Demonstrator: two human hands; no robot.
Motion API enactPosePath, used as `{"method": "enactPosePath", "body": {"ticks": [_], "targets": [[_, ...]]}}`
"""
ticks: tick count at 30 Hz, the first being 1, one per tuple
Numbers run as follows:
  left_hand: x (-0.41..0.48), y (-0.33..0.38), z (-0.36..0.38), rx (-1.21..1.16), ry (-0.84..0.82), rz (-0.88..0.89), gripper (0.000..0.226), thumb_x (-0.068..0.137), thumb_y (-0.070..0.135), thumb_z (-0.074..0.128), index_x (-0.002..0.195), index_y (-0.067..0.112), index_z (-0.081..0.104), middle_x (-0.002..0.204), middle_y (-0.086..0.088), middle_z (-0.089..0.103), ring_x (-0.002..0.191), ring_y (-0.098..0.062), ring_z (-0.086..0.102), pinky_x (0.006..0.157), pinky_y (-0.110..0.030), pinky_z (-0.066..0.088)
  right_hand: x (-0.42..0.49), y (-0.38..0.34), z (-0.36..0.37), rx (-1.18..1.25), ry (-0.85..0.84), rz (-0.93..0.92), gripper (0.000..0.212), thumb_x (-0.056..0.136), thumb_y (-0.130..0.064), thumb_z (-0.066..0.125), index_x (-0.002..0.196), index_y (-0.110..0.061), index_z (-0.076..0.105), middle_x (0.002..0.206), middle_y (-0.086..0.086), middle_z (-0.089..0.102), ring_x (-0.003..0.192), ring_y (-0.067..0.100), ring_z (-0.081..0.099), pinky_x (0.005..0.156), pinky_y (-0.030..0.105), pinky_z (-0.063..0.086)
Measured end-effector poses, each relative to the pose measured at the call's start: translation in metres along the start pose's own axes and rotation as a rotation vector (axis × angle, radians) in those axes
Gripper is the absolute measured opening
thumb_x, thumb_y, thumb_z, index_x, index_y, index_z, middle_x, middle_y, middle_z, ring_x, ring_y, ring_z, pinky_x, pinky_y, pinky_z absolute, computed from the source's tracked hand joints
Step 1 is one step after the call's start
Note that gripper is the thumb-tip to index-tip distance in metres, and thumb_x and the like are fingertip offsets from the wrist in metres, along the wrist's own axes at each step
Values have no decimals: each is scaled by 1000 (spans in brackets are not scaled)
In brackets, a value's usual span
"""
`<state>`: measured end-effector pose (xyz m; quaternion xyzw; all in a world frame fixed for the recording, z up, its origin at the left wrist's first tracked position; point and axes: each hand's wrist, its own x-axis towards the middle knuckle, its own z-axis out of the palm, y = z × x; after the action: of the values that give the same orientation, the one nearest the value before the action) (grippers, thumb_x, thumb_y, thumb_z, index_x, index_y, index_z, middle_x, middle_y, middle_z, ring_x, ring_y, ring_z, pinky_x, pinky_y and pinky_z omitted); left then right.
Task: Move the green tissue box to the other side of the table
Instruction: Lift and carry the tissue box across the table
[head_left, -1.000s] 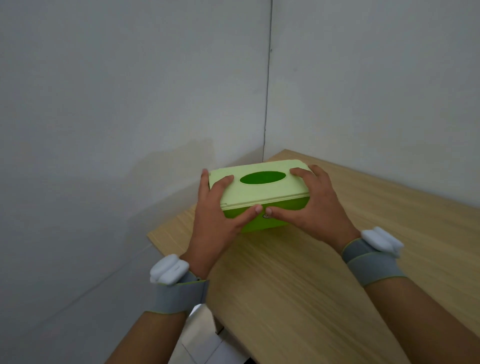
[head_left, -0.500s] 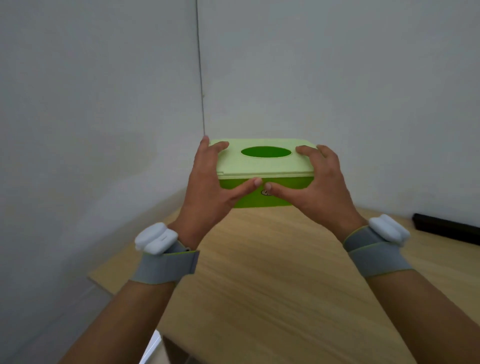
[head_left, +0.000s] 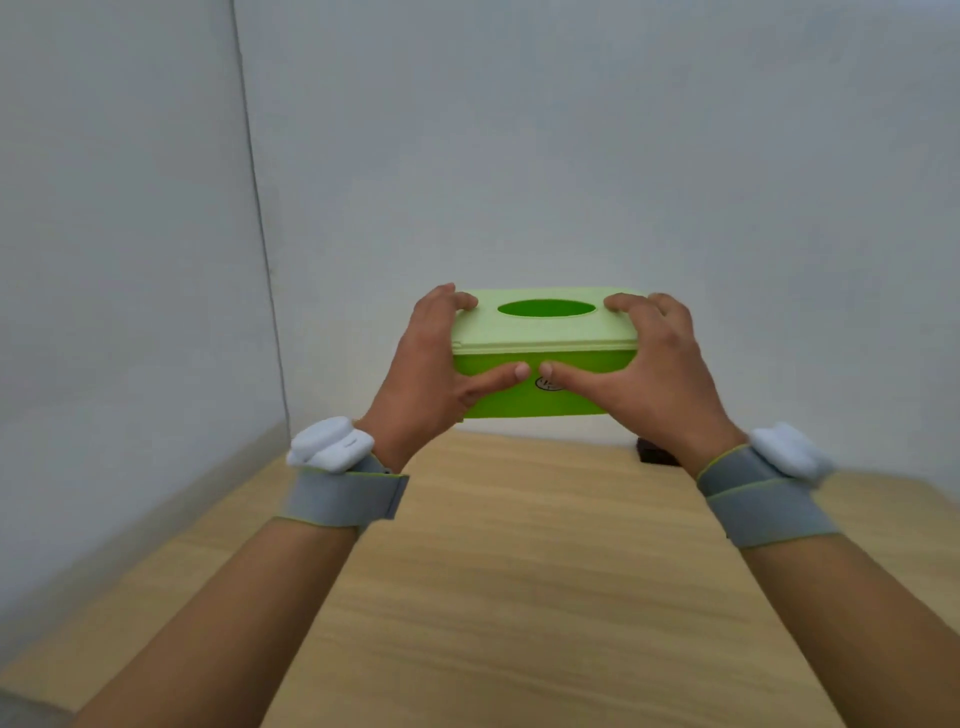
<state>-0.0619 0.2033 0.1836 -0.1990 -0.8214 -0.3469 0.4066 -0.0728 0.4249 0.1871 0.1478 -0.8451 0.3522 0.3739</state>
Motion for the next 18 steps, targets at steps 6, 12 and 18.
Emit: {"method": "enactPosePath", "body": {"ticks": [6,12,18], "targets": [[16,39,38,-78,-63,96,77,65,53,80,124,14,49,125,7,39,114,-6,39,87,-5,28,-9,22,-58,-107,63,55,99,50,-81,70,133,-31,48,149,8,30,128,29,44,101,44,45],[31,73,85,-153,-123,145,81,62,61,75,124,15,50,125,8,36,105,5,33,80,6,23,-15,58,-102,-167,114,121,98,50,-81,69,133,-32,47,149,6,29,128,28,42,101,44,45],[46,98,151,-186,-219,166,89,61,66,68,129,13,47,145,-11,36,133,-16,31,88,8,11,-14,111,-136,-199,139,195,98,51,-80,71,133,-32,47,149,5,29,127,26,44,100,44,46]]}}
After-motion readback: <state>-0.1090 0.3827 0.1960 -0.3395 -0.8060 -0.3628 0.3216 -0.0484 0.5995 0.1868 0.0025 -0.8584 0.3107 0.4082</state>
